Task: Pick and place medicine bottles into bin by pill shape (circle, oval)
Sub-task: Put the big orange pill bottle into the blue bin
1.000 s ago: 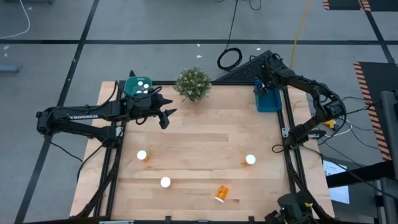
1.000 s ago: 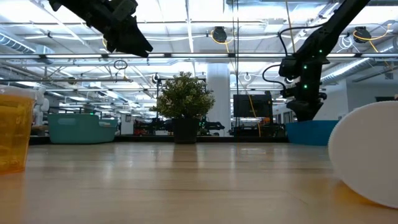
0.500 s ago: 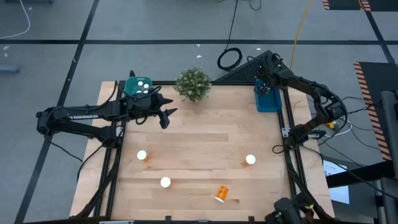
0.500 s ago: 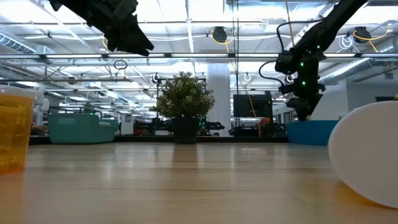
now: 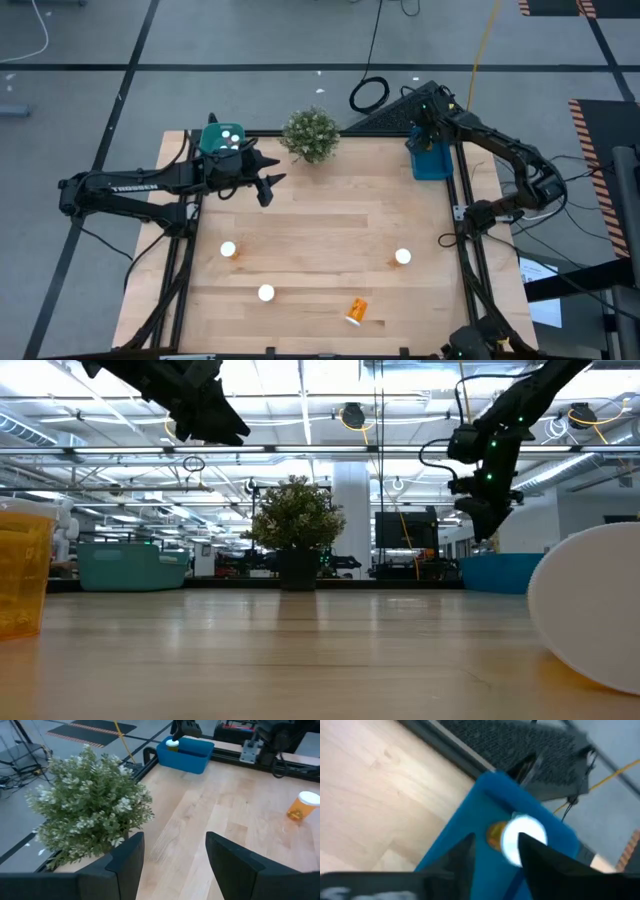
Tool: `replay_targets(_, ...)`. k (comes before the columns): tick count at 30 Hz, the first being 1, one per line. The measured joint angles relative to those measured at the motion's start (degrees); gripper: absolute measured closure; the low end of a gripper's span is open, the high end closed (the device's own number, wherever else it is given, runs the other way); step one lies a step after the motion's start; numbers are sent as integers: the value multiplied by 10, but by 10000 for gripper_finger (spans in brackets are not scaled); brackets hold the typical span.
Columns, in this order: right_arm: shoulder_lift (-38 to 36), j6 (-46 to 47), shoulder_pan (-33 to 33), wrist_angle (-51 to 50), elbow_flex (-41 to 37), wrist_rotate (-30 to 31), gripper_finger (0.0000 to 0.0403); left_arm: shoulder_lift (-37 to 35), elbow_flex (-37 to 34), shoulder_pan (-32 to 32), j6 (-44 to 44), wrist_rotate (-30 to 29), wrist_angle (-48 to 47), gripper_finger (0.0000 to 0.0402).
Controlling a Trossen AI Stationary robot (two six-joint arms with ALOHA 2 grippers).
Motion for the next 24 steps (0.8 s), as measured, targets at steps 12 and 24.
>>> replay_targets(12,40,23,-7,1,0,-21,391,0,0,0,14,3,0,186)
replay_targets(24,81,21,-8,23,0,1,401,0,0,0,17,3,0,186)
